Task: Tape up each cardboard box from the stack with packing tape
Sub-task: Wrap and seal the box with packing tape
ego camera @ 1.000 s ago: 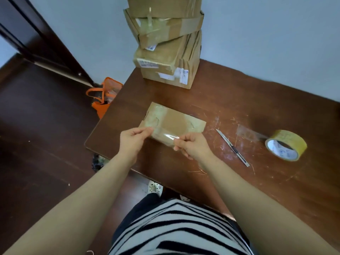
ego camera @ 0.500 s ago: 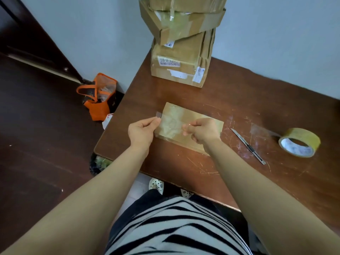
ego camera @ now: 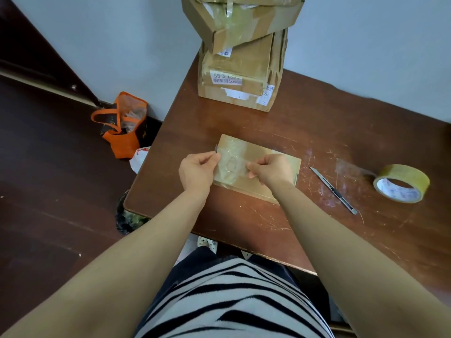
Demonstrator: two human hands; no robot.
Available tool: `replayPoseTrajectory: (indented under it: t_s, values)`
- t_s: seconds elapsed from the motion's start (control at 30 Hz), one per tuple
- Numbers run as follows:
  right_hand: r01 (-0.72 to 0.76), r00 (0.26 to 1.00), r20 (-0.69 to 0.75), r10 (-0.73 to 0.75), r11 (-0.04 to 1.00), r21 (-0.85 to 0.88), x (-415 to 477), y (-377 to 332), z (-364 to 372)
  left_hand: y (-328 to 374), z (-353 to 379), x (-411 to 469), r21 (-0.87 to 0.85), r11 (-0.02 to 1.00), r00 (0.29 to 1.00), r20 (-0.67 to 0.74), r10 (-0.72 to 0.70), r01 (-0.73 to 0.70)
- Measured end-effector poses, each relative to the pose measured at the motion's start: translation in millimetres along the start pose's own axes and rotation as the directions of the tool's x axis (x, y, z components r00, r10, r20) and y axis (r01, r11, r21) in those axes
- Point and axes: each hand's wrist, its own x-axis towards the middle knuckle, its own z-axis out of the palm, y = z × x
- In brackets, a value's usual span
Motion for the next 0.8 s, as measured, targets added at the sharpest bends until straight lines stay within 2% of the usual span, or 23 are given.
replayPoseTrajectory:
  t_s: [0.17, 0.47, 0.6, 0.7, 0.8]
  values:
    - [-0.013, 1.000, 0.003, 0.013, 1.000, -0.013, 3, 0, -1, -4, 1, -1, 0.101, 0.992, 0.997, 0.003, 0.072, -0.072]
    - [-0.019, 1.000, -0.009, 0.018, 0.999, -0.038, 3, 2, 1, -14, 5, -3, 0.177, 0.965, 0.981, 0.007, 0.194, -0.192]
    - [-0.004, 1.000, -0.002, 0.004, 0.992, -0.127, 3, 0, 1, -17, 5, -4, 0.195, 0.961, 0.980, 0.002, 0.201, -0.198]
    - [0.022, 1.000, -0.003, -0.023, 0.972, -0.232, 2, -2, 0, -13, 5, -5, 0.184, 0.969, 0.985, -0.006, 0.170, -0.166]
    - [0.050, 0.999, 0.000, -0.052, 0.948, -0.315, 4, -2, 2, -7, -1, 6, 0.140, 0.990, 0.998, -0.061, 0.010, -0.001]
